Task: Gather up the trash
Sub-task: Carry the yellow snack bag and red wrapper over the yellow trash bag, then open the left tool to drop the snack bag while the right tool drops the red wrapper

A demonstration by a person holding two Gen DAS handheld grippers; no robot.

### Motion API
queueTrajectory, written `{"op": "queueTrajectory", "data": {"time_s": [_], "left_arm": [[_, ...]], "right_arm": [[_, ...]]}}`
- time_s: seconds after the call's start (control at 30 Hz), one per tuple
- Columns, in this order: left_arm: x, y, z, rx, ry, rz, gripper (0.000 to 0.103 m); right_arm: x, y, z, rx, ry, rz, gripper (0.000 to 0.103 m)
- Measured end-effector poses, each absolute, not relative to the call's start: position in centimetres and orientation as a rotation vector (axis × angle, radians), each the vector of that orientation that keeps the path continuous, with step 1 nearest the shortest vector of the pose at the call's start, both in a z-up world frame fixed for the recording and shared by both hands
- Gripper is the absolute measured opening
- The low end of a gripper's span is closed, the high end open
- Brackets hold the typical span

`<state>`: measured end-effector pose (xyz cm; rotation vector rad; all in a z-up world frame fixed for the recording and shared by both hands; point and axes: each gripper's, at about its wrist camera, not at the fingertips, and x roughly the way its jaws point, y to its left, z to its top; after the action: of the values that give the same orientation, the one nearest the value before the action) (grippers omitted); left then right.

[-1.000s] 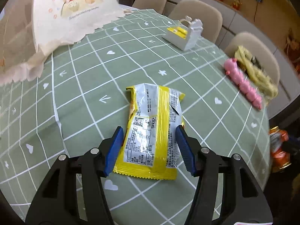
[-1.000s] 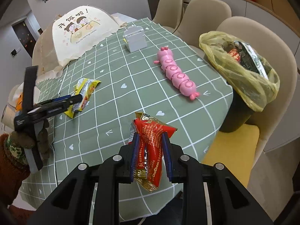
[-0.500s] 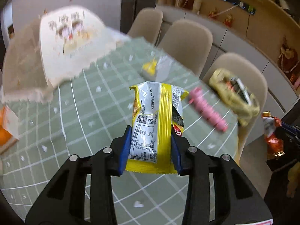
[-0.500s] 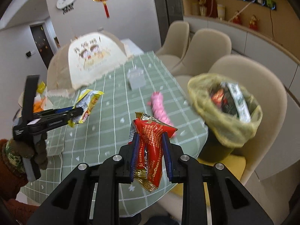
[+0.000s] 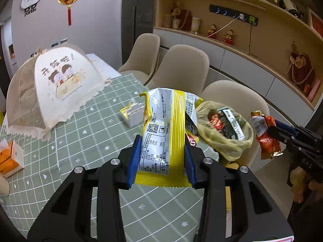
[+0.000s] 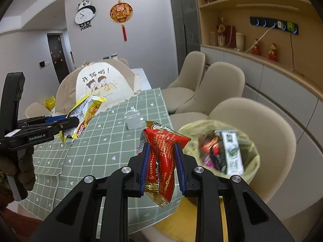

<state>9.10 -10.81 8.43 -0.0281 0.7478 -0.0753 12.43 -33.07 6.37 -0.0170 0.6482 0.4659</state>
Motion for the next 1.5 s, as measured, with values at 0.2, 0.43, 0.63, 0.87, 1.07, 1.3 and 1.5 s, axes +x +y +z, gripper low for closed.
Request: {"op": "queueTrajectory", "data": {"time_s": [0.2,0.43,0.63,0.87,1.07,1.3,1.5], "left_arm": [[10.9,-15.5,9.6,-0.01,0.711,-0.078,0.037],[14.7,-21.4,8.8,-0.07,0.715,-0.172,0.037],[19.6,-26.1,4.2,-0.145,0.852,-0.27,0.037],[25.4,-29.6,-2.6,-0.173,0.998,-0.225,0.037],[28.5,-31.8,-6.0,-0.123,1.055,-0.193,0.042],[29.1,-31.9,-6.3,-0.121,1.058,-0.177,0.062],[27.7,-31.3,-4.2,-0.086,1.016,-0.177,0.063]], "right_arm": [[14.8,-37.7,6.9,-0.016,0.615,0.453,0.024],[17.4,-44.1,7.4,-0.027,0.581,0.409,0.024],[19.5,-49.9,6.2,0.009,0.612,0.35,0.024],[21.2,-54.3,3.7,0.071,0.677,0.309,0.024],[21.6,-56.3,1.7,0.108,0.72,0.283,0.024],[22.1,-56.9,0.1,0.117,0.764,0.278,0.024],[23.6,-55.4,-1.1,0.106,0.787,0.314,0.024]]}}
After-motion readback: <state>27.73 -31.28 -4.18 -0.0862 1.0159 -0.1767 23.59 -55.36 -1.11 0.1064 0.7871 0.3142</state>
